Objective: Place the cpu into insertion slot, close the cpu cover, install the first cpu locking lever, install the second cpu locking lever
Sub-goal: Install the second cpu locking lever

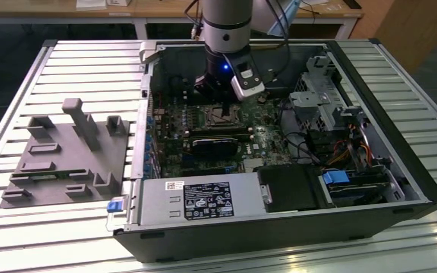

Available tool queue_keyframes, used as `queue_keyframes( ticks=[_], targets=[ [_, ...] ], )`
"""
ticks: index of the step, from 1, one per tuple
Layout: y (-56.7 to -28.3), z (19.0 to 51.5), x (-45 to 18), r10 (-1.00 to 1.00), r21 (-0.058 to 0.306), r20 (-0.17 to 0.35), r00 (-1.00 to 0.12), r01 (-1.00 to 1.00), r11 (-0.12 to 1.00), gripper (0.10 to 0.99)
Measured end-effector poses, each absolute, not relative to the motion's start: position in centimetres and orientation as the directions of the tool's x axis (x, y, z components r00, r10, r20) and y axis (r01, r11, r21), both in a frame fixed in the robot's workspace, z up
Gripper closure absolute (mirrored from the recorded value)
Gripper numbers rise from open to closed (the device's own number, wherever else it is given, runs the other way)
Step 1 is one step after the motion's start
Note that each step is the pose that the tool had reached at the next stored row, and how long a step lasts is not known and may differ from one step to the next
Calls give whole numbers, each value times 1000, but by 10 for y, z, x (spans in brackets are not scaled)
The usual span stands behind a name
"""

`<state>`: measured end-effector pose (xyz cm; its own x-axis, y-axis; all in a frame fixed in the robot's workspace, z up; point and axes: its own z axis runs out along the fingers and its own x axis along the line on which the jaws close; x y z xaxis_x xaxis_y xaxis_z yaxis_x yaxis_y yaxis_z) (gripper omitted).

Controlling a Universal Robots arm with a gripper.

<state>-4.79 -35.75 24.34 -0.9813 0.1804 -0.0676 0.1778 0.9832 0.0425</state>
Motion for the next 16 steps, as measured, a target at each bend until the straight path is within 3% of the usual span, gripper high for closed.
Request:
queue_keyframes(
  ticks=[16],
  targets=[
    [-368,241,-48,180,42,-68,-981,178,983,984]
  ],
)
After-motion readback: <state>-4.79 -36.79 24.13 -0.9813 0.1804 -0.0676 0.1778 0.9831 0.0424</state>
